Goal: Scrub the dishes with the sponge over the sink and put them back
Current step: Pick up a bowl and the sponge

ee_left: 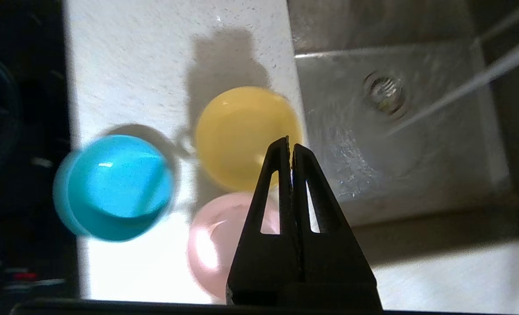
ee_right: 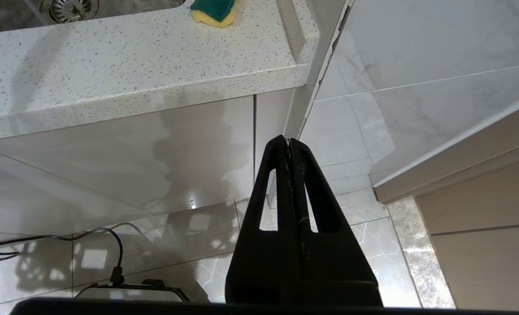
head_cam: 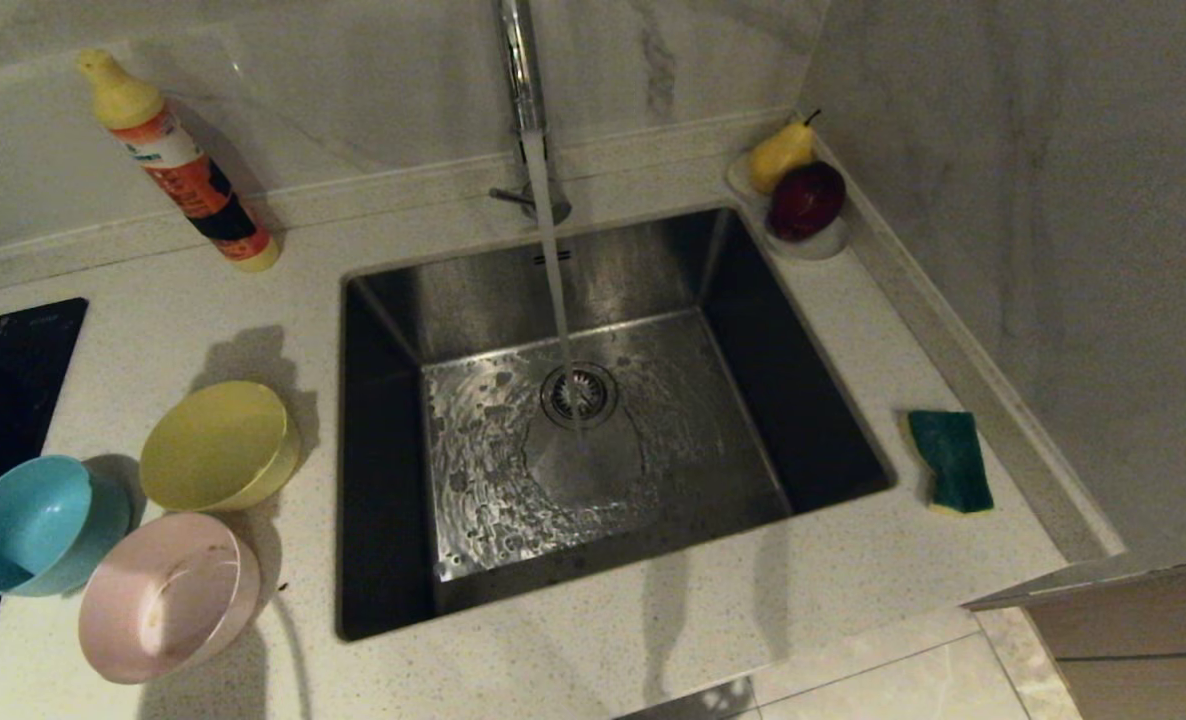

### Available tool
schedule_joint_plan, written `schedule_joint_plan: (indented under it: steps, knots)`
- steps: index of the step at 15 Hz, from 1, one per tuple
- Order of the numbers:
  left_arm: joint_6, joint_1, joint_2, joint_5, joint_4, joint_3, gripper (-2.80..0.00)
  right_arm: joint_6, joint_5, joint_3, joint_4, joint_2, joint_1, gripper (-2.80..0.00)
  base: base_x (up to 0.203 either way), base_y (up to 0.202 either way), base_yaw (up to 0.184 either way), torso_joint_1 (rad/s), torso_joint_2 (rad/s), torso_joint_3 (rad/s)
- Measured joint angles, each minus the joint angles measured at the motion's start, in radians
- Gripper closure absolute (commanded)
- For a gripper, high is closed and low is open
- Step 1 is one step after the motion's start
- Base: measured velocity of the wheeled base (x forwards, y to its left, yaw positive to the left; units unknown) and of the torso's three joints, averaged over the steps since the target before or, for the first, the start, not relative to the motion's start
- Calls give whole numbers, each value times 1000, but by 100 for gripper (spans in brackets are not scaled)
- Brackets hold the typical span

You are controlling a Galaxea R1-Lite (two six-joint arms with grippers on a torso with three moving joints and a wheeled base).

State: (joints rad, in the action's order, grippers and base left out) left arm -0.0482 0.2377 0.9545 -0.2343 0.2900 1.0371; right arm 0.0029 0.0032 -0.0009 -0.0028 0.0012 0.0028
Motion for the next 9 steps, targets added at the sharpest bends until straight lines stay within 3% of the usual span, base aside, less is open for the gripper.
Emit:
schedule_joint_plan:
  steps: [2, 5, 7, 9]
  knots:
    - [53, -82, -92, 106, -4, -71, 0, 0, 0, 0, 0, 0, 0, 0, 0, 0, 0, 0, 0, 0]
    - [71, -214, -300, 261, -27, -257, 0, 0, 0, 0, 0, 0, 0, 0, 0, 0, 0, 0, 0, 0]
    - [64, -260, -436, 299, -38, -370, 0, 0, 0, 0, 0, 0, 0, 0, 0, 0, 0, 0, 0, 0]
    - [7, -276, -547, 321, -41, -460, 0, 0, 0, 0, 0, 0, 0, 0, 0, 0, 0, 0, 0, 0]
